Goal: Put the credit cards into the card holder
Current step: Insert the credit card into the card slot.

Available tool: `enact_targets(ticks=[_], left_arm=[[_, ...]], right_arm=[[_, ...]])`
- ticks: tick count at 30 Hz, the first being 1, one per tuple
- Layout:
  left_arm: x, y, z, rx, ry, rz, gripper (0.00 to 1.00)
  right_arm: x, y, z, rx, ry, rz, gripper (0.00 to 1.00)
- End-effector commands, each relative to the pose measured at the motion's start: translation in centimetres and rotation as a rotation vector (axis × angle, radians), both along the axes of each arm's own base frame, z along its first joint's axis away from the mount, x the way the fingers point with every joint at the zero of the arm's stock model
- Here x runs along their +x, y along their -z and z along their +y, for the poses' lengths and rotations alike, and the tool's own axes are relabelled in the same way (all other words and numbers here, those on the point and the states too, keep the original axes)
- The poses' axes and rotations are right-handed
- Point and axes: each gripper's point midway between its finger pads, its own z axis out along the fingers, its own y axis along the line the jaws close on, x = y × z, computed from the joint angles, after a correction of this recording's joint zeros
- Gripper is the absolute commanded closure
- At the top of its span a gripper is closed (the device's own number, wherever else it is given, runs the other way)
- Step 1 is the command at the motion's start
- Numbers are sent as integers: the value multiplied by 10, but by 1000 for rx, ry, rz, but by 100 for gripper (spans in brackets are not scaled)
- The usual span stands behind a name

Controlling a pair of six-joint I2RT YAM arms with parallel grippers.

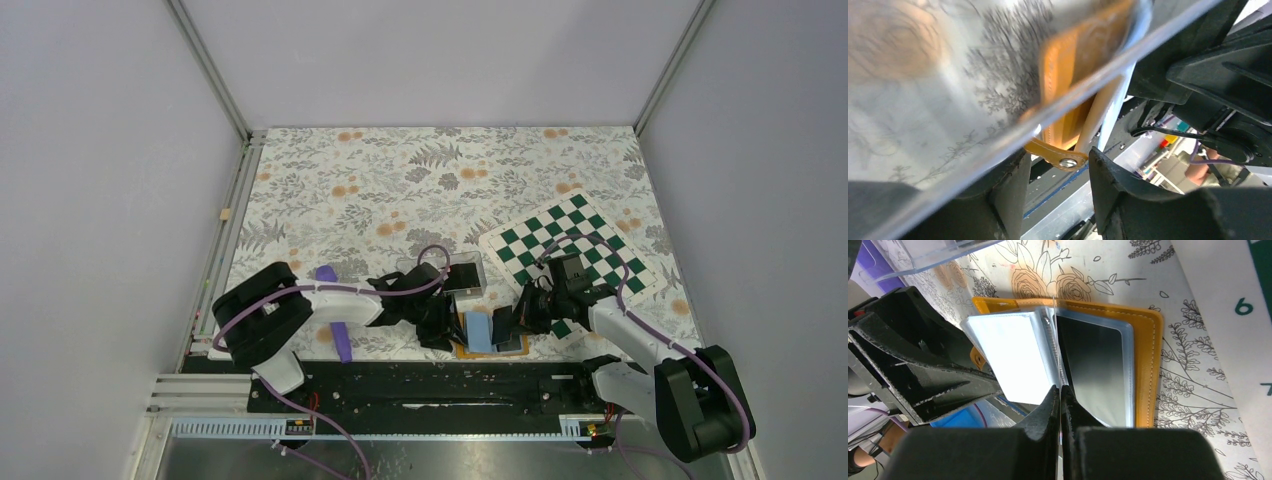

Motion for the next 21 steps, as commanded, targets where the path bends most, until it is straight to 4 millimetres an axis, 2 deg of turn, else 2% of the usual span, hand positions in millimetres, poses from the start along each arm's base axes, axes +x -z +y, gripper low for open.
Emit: enact_targets(ticks=[1, 4, 9, 12, 21], left_arm=[[11, 8, 18, 143, 11, -49, 54], [16, 4, 25, 191, 19, -86, 56], [15, 9, 15, 164, 34, -64, 88], [14, 13, 8, 147, 38, -45, 99], [12, 19, 11, 172, 38, -32, 100]], right_arm=[[5, 2, 0, -9, -16, -39, 100], [8, -1, 5, 20, -18, -50, 100], [7, -2, 10, 57, -41, -52, 100], [5, -1, 12, 77, -48, -45, 100], [2, -13, 11, 79, -54, -69, 100]])
